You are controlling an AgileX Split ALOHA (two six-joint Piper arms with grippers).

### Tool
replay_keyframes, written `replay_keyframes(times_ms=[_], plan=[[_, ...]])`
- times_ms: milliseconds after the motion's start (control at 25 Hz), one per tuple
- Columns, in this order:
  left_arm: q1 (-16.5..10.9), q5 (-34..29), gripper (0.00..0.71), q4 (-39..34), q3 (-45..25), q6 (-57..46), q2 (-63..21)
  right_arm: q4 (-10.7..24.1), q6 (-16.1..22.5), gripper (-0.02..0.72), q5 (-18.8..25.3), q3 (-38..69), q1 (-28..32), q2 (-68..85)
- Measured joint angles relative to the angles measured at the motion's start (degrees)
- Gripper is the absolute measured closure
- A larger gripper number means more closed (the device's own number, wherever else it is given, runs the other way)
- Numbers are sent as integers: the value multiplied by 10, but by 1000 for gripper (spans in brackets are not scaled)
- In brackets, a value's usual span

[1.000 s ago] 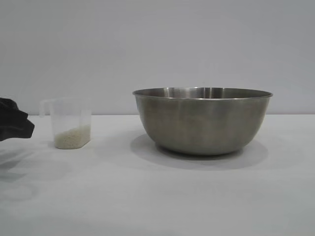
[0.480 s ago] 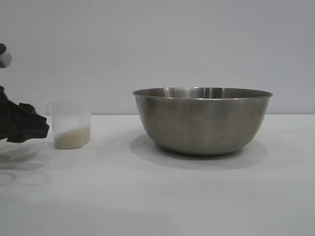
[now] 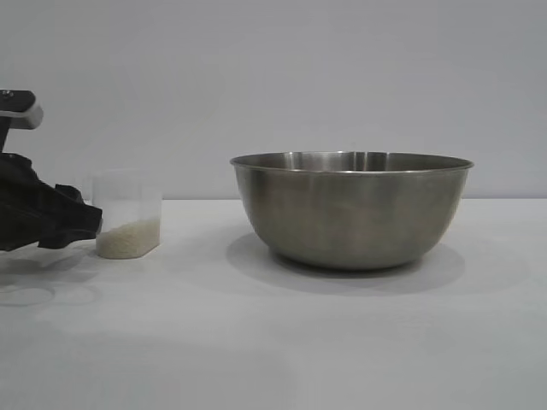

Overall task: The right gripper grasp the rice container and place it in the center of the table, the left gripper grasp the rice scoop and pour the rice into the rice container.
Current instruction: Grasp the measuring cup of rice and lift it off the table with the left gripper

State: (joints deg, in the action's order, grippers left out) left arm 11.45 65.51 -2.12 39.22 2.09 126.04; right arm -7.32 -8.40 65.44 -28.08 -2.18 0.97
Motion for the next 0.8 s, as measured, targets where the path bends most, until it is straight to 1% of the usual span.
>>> replay_keyframes(times_ms=[40,80,160,240,320,360,440,680,800], plan=[[0,0,315,0,2,0,0,0,0,650,0,0,0,0],[0,0,360,-2,5,0,0,0,0,650,0,0,0,0],[0,0,429,-9,10,0,0,0,0,650,0,0,0,0],[0,0,529,-22,15,0,0,0,0,650,0,0,0,0],[0,0,615,-39,20,0,0,0,0,650,0,0,0,0],[0,0,654,-46,22,0,0,0,0,650,0,0,0,0],[0,0,710,-54,24,0,0,0,0,650,0,0,0,0],[0,0,710,-62,24,0,-2,0,0,650,0,0,0,0],[0,-6,710,-71,24,0,-24,0,0,650,0,0,0,0]])
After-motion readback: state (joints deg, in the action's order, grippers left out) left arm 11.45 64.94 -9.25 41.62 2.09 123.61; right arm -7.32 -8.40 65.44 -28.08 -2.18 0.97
